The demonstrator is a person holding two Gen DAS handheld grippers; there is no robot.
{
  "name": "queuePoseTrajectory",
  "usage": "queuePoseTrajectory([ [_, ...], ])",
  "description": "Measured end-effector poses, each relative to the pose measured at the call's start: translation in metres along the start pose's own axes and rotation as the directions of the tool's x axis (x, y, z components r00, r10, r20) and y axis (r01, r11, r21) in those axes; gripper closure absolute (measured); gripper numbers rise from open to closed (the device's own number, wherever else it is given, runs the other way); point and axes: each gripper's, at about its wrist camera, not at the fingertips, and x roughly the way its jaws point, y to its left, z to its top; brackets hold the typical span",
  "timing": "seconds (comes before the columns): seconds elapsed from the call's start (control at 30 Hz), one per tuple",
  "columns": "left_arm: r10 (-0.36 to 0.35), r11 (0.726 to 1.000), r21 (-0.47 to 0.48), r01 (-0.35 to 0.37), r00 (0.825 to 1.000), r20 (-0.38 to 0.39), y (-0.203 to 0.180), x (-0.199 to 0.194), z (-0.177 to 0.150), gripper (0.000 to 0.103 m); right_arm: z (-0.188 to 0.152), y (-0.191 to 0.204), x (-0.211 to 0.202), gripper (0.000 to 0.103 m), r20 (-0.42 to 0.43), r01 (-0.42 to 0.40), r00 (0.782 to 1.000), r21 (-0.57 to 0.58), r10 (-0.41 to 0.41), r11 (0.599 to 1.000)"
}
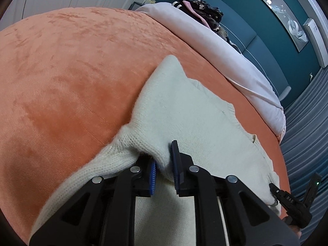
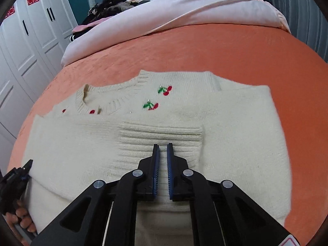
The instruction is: Fold small clothes
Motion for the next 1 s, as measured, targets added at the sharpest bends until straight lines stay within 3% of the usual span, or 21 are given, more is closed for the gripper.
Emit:
queuePoseTrajectory([
  [0.07,-0.007,1.0,0.0,0.007,1.0,0.006,0.001,0.0,-0.001,0.089,-0.001,0.0,-0.015,0.095,0.053,-0.043,0.998,0.026,0.041,0.999],
  [0.17,-0.02,1.0,-0.007,0.02,1.0,0.011,0.003,0.0,-0.002,0.089,-0.02,-0.008,0.009,0.095,-0.031,-0.007,1.0,0.022,0.008,1.0],
  [0.2,-0.021,1.0,-0.009,0.021,1.0,0.01,0.004,0.0,-0.001,0.089,-0.024,-0.011,0.004,0.096,0.003,-0.027,1.0,0.029,0.027,0.999],
  [0.27,-0.024,1.0,-0.013,0.025,1.0,0.004,0.004,-0.001,-0.001,0.088,-0.021,-0.017,-0.012,0.097,-0.007,-0.041,0.999,0.109,0.042,0.993],
  [0.33,-0.028,1.0,-0.014,0.028,0.999,-0.017,0.004,-0.011,0.002,0.085,-0.023,-0.02,-0.048,0.088,0.033,-0.077,0.997,0.147,0.073,0.986],
  [0.4,-0.022,1.0,0.005,0.022,1.0,0.003,0.006,-0.041,0.0,0.067,-0.036,-0.023,-0.094,0.084,0.074,-0.076,0.995,0.123,0.067,0.99],
  [0.47,-0.013,0.999,0.041,0.013,1.0,0.004,0.011,-0.078,-0.005,0.043,-0.065,-0.037,-0.138,0.061,0.078,-0.048,0.996,0.111,0.039,0.993],
  [0.5,0.004,0.998,0.064,-0.004,1.0,-0.007,0.016,-0.097,-0.01,0.038,-0.082,-0.047,-0.158,0.047,0.069,-0.037,0.997,0.11,0.029,0.993],
  [0.57,0.043,0.995,0.088,-0.039,0.998,-0.052,0.033,-0.133,-0.022,0.027,-0.125,-0.066,-0.193,0.045,0.02,0.011,1.0,0.104,-0.014,0.994],
  [0.67,0.086,0.995,0.067,-0.076,0.985,-0.149,0.065,-0.175,-0.052,0.018,-0.193,-0.09,-0.23,0.039,-0.074,0.075,0.995,0.129,-0.065,0.989],
  [0.77,0.088,0.996,0.04,-0.081,0.97,-0.226,0.088,-0.2,-0.089,0.017,-0.249,-0.103,-0.246,0.036,-0.155,0.049,0.988,0.211,-0.016,0.976],
  [0.83,0.079,0.996,0.062,-0.068,0.977,-0.198,0.084,-0.213,-0.107,0.013,-0.272,-0.102,-0.245,0.036,-0.183,0.027,0.983,0.257,0.021,0.966],
  [0.93,0.043,0.998,0.058,-0.03,0.973,-0.226,0.071,-0.212,-0.12,0.013,-0.283,-0.085,-0.239,0.035,-0.163,-0.029,0.984,0.275,0.076,0.961],
  [1.0,0.035,0.998,0.055,-0.022,0.969,-0.246,0.061,-0.205,-0.125,0.024,-0.28,-0.074,-0.234,0.036,-0.146,-0.048,0.985,0.273,0.09,0.961],
])
